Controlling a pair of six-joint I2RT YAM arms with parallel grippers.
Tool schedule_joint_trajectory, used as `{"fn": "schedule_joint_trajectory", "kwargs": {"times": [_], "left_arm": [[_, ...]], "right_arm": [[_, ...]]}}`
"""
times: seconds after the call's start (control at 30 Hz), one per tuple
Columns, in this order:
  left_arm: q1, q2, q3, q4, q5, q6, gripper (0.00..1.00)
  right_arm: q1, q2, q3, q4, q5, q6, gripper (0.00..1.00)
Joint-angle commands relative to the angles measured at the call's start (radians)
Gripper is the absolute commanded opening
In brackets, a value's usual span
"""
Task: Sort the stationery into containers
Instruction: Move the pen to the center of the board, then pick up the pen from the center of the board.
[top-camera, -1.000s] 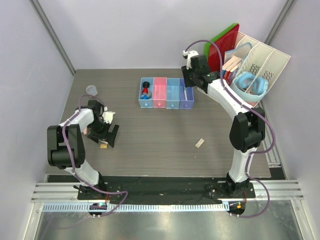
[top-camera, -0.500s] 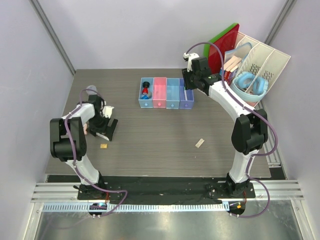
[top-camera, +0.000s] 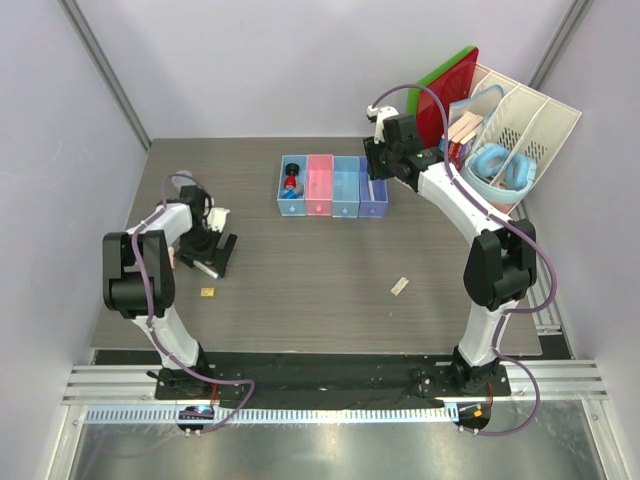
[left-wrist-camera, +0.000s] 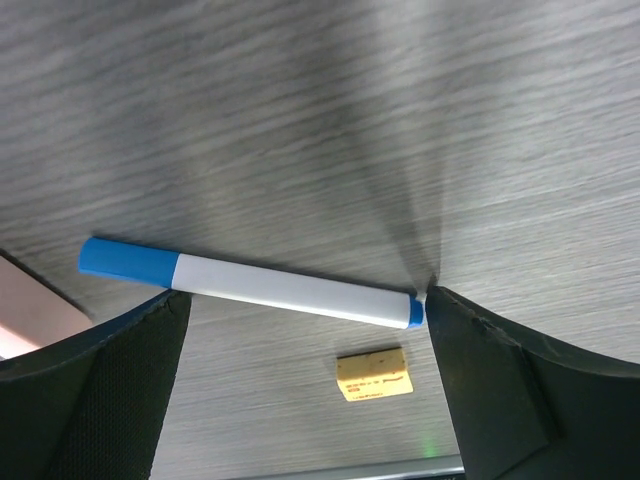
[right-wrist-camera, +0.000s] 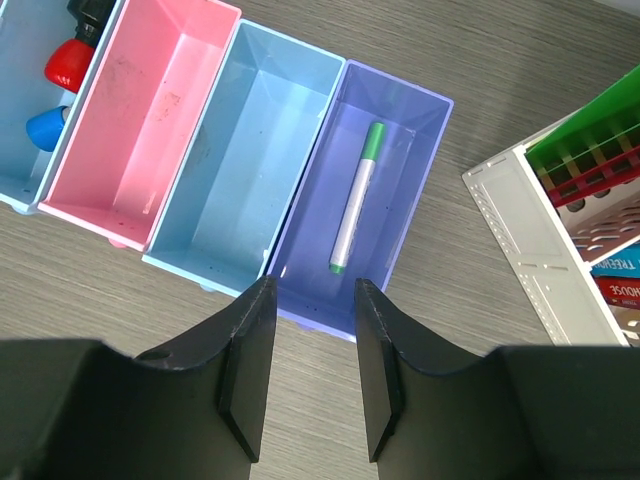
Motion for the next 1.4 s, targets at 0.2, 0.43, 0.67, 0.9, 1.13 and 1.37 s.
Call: {"fn": "schedule_joint_trajectory", "kwargs": {"times": [0.2,0.43,0.67,0.9,1.13,1.37], "left_arm": [[-0.025,-0.024,-0.003,0.046,0.069,0.003,1.00],[-0.098,0.027,0.028,0.062,0.054,-0.012,1.00],[-0.161,0.039,0.033,0.072,0.033,-0.031,1.00],[-0.164,0.030,-0.010,0.085,0.008,-0.025,0.76],[-0.166,0.030,-0.041,0.105,-0.015,-0.020,0.46],[-0.167,0.021,-0.052,0.101,-0.009,-0.012,0.00]], "right_arm": [[0.008,-0.069,-0.011,0.012,-0.005,0.011,0.42],[0.011,-0.066,-0.001,0.009,-0.014,0.011,0.42],[0.013,-0.094,-0.034,0.010,-0.008,0.011,0.42],[0.013,-0.115,-0.055,0.009,-0.014,0.011,0.42],[0.013,-0.124,-0.057,0.006,-0.029,0.040,0.43],[0.013,-0.143,-0.072,0.004,-0.028,0.037,0.42]]}}
